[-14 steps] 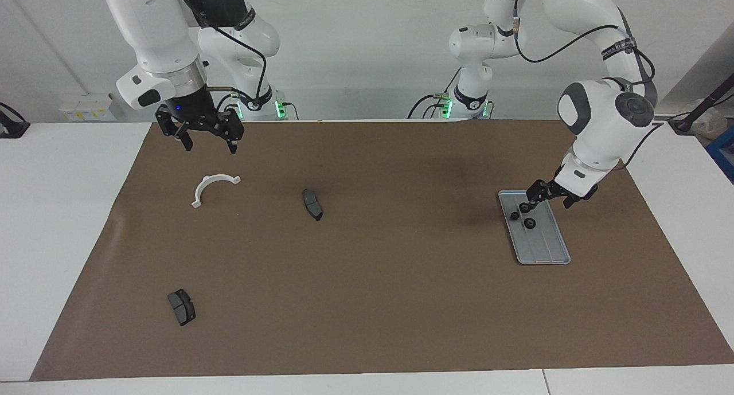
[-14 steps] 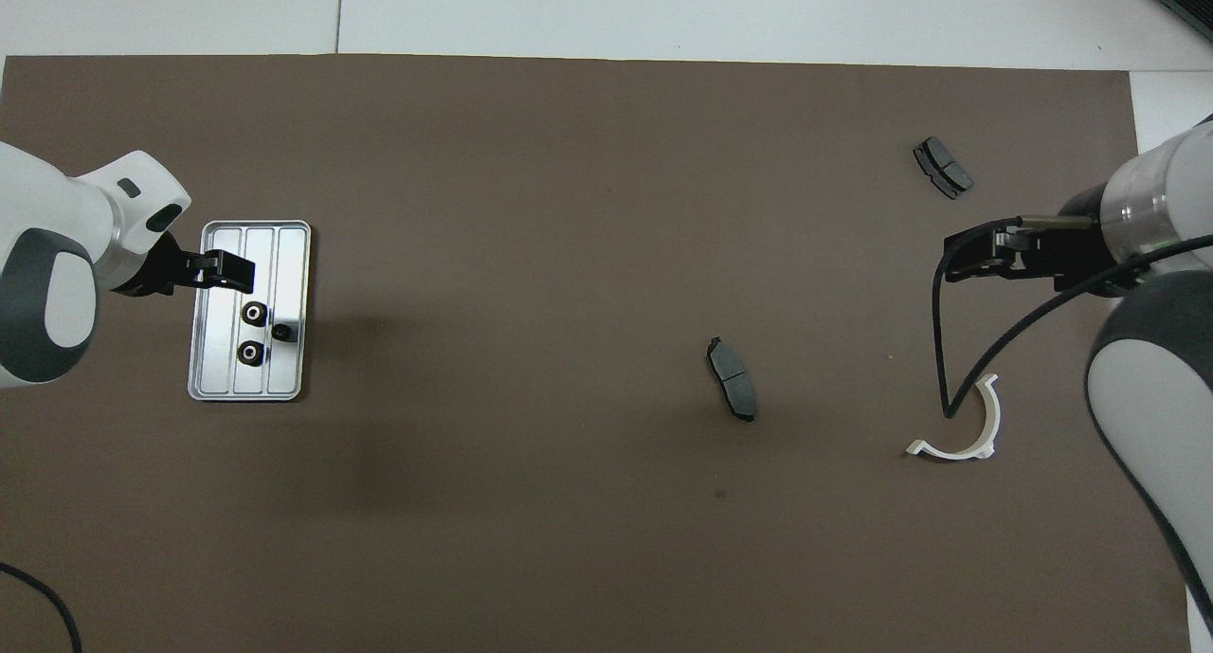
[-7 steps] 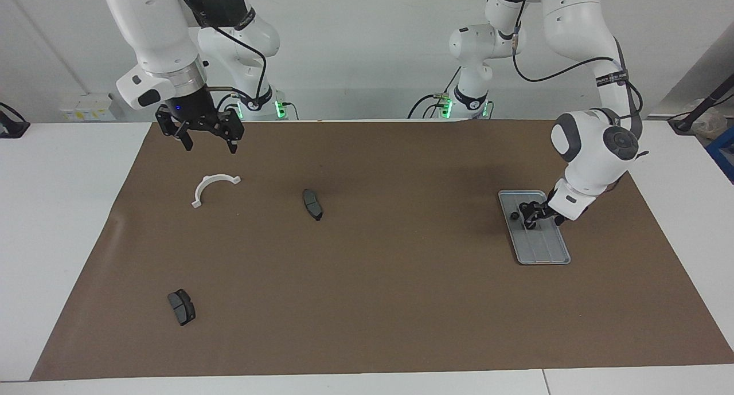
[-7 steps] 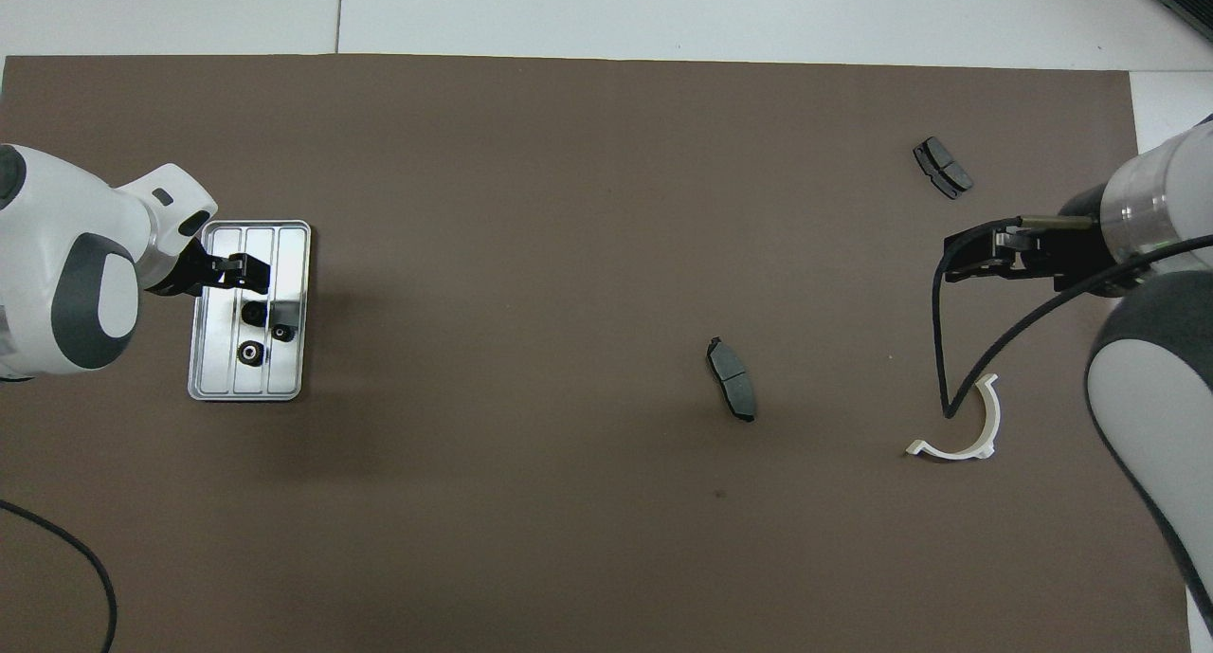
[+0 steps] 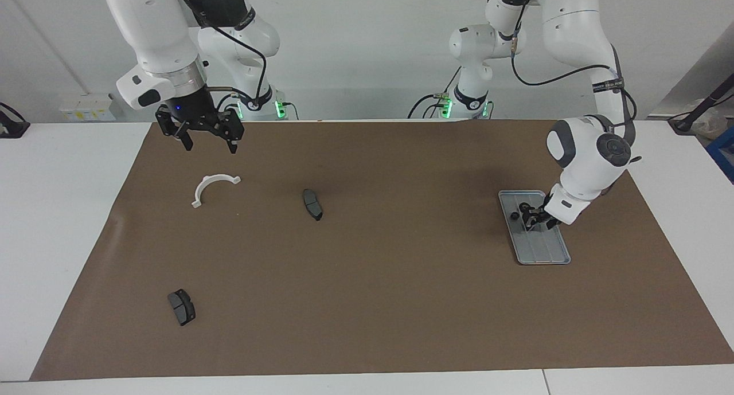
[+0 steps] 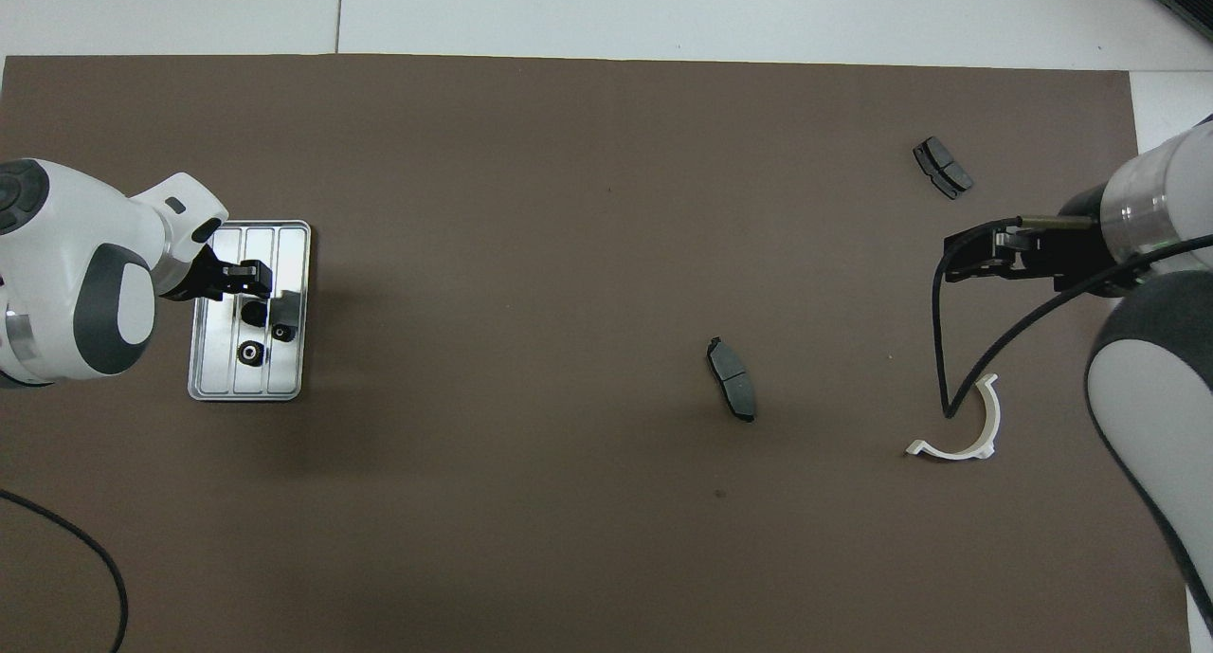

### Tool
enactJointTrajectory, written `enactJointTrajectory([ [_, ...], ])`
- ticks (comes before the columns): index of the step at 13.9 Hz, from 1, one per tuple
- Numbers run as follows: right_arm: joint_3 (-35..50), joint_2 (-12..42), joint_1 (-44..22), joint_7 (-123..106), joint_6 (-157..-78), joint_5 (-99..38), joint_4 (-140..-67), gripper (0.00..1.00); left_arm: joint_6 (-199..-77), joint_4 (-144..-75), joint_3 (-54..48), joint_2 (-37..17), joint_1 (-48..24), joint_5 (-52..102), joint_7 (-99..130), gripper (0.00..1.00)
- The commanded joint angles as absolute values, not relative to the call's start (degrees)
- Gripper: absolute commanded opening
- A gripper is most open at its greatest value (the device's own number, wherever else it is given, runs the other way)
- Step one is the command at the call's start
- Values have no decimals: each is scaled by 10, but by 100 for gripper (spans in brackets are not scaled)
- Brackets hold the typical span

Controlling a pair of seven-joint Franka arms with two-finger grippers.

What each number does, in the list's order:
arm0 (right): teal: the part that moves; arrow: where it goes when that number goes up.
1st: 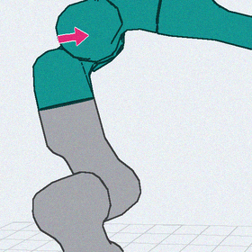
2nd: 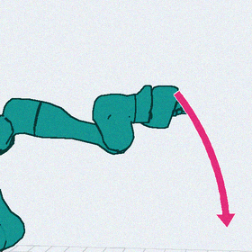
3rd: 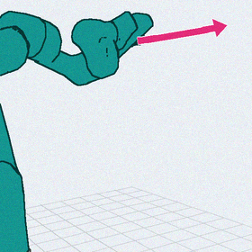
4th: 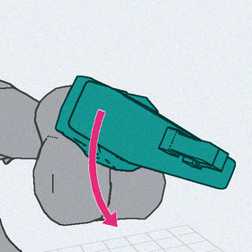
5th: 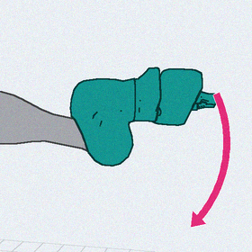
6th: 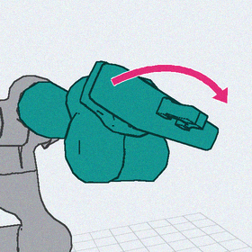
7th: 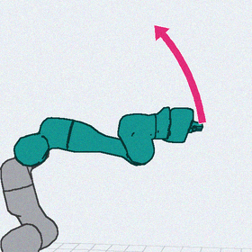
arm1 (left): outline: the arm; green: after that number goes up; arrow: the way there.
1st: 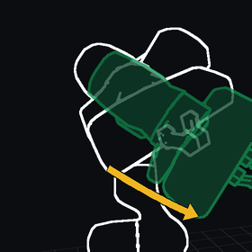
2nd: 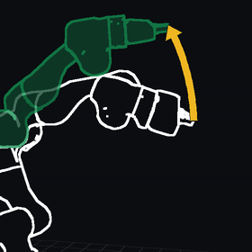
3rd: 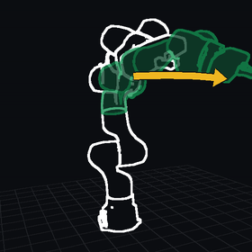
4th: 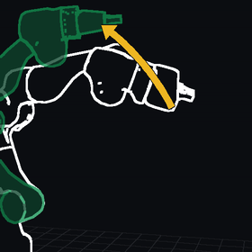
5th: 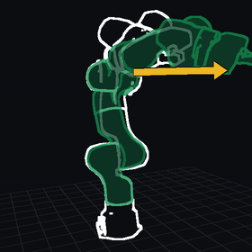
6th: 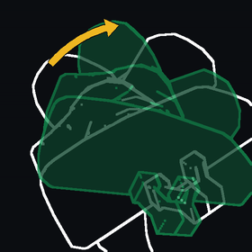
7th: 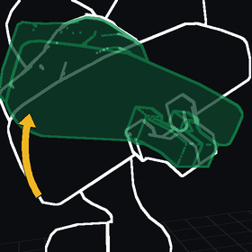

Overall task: Place bearing gear from tray to pile
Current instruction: 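Lower the left gripper and grasp a black gear in the tray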

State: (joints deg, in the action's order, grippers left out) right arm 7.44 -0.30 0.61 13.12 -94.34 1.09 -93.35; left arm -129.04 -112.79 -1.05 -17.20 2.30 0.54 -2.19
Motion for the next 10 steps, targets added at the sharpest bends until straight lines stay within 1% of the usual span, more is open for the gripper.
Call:
enactJointTrajectory([
  [1, 78, -6, 12, 138, -936, 1, -937, 100, -1315, -1141, -12, -176, 24, -4, -9, 60],
  [4, 78, -6, 13, 138, -936, 1, -937, 100, -1324, -1143, -12, -178, 24, -4, -9, 57],
  [10, 78, -6, 13, 138, -936, 1, -936, 100, -1338, -1163, -12, -177, 23, -4, -11, 44],
])
